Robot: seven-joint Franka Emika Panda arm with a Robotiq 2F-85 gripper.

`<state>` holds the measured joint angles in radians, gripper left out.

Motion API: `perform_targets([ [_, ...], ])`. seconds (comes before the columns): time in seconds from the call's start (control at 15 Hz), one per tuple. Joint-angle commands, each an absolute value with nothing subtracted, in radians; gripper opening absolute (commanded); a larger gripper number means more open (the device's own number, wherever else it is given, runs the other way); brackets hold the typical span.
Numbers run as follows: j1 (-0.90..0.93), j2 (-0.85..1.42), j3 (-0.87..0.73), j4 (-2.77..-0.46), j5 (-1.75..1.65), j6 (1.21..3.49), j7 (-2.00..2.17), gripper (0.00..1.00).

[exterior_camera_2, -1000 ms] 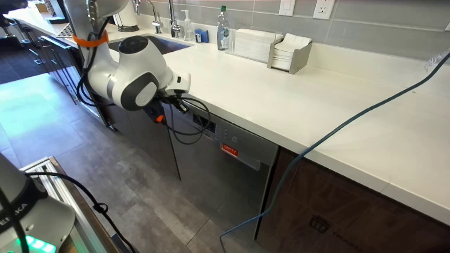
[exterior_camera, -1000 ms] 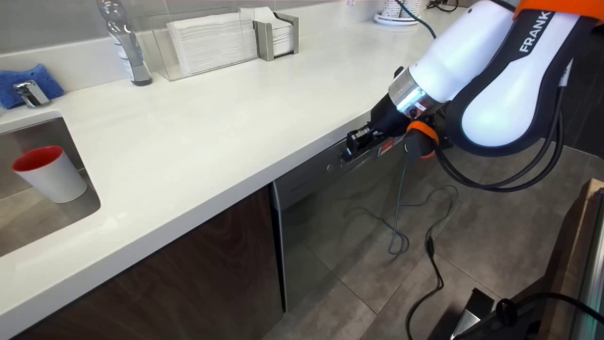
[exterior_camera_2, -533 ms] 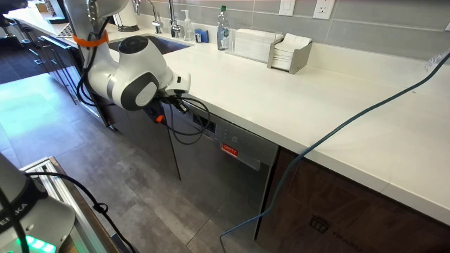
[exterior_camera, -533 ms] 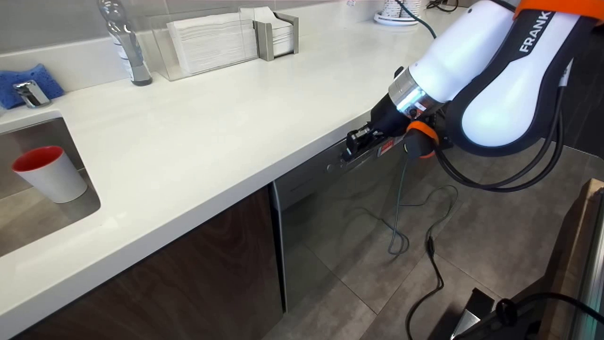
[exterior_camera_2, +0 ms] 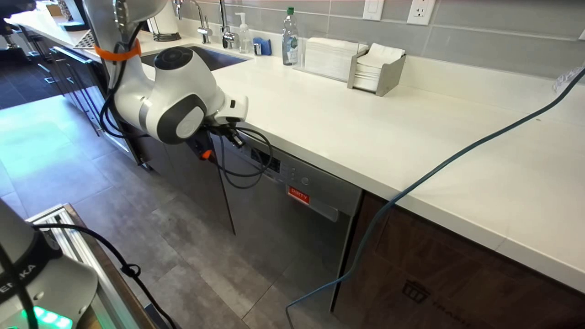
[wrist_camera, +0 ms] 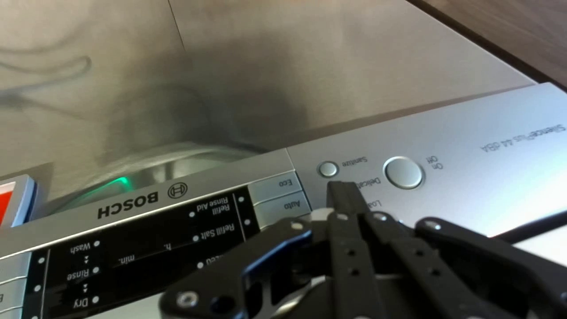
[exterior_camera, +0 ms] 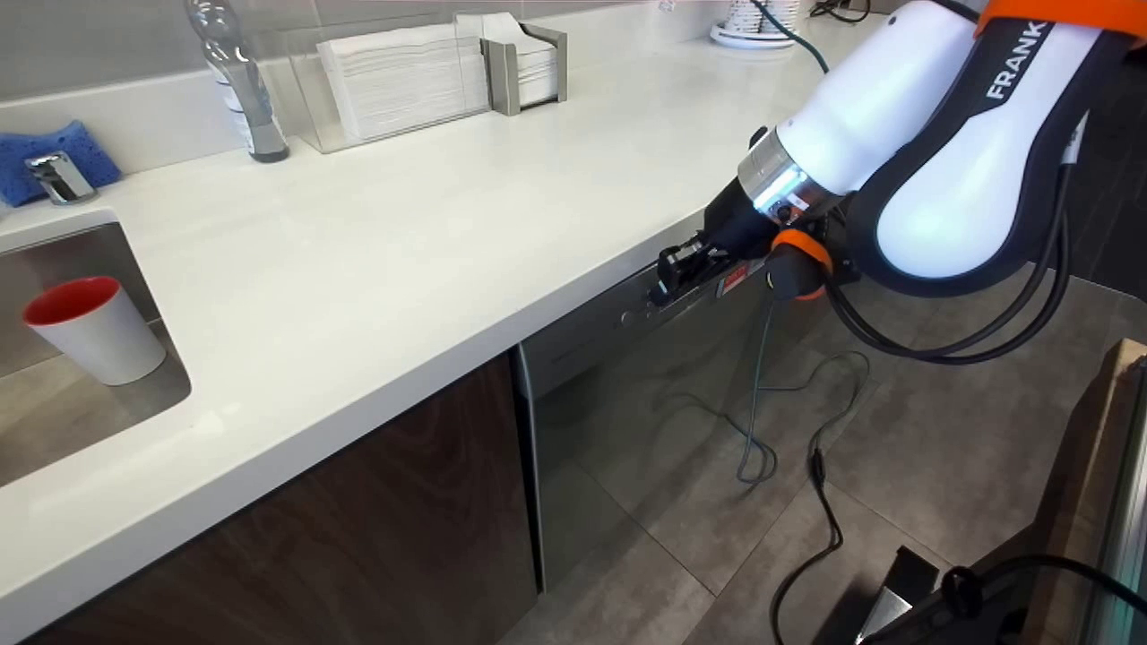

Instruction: Press the button on the oven

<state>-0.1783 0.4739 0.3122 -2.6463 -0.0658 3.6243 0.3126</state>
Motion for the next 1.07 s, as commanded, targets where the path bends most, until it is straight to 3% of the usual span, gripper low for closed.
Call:
perform_targets([
  [0.0, -0.179, 0.464, 0.287, -2.648, -0.075, 3.625, 0.326, 0.00],
  [0.8, -0.212, 0.384, 0.274, -2.719, -0.065, 3.463, 0.342, 0.00],
  [0.87, -0.213, 0.373, 0.276, -2.726, -0.059, 3.443, 0.342, 0.26],
  [1.0, -0.226, 0.341, 0.292, -2.748, -0.053, 3.385, 0.345, 0.33],
])
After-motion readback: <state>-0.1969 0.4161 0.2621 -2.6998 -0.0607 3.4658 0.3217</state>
